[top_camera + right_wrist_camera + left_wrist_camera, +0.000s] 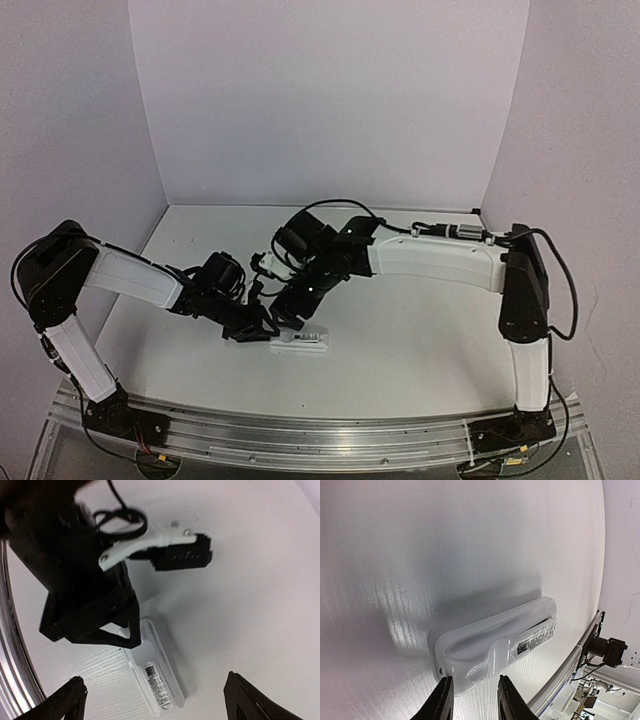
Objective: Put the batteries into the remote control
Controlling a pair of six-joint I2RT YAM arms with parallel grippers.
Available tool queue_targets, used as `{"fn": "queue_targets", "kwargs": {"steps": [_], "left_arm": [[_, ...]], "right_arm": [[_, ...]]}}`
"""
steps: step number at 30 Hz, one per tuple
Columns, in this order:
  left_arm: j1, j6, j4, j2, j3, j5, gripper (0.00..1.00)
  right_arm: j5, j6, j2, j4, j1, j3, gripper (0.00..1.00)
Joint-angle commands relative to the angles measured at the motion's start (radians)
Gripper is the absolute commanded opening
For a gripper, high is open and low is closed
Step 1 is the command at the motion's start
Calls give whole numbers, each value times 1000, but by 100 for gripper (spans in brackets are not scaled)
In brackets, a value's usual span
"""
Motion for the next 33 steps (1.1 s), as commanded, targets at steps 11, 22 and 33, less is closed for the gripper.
{"fn": "queue_targets", "kwargs": {"steps": [11,22,33], "left_arm": [[-8,50,-19,-27,5,32,31],[-8,87,-90,-30,25,29,31],[-9,93,-98,-30,33,25,30]], "right_arm": [[-1,867,-349,162,-175,-454,94],[-295,1048,-241,214,-211,-501,85],[-374,1116,-113,303,-211,-491,76]]}}
